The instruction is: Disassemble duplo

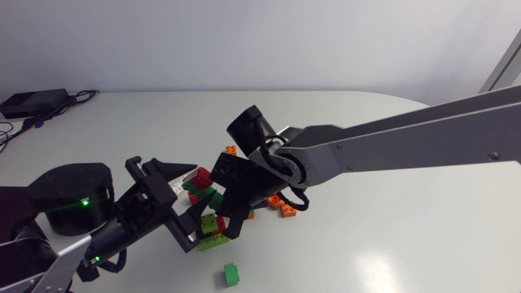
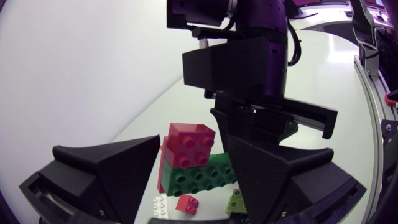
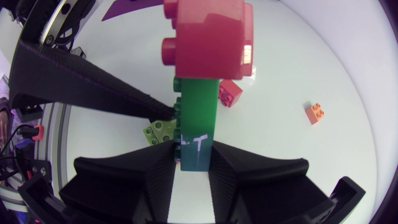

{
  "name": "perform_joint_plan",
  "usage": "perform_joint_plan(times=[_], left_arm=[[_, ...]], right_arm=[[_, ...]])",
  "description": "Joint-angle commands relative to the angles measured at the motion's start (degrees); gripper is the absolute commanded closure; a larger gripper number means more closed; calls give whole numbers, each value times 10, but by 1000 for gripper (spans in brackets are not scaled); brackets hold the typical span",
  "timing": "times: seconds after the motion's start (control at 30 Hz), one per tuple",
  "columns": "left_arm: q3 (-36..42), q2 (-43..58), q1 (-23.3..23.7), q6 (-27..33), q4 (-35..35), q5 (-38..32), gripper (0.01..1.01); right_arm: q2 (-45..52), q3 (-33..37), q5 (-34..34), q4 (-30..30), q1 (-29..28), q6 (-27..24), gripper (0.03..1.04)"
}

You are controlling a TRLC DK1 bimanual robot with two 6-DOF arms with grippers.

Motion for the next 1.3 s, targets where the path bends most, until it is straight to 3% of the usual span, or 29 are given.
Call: perform_joint_plan(times=[0.0,0.2,0.27,0.77,0.93,1.27], left_arm=[[-11,9,-4,8,8,-5,461],[-11,8,-1,7,7,-5,800],[-11,8,0,7,8,-5,851],[-4,9,28,0,10,-5,851],[-5,0,33,-3,10,-5,851],[-7,-12,35,-4,10,-5,852]], right_arm=[[-4,-17,1,-3,7,4,793],[-5,-17,2,-3,9,4,793],[-5,-17,2,-3,9,4,793],[5,-15,29,12,-12,1,793],[12,-13,76,29,-24,4,790],[56,20,89,7,-49,17,789]])
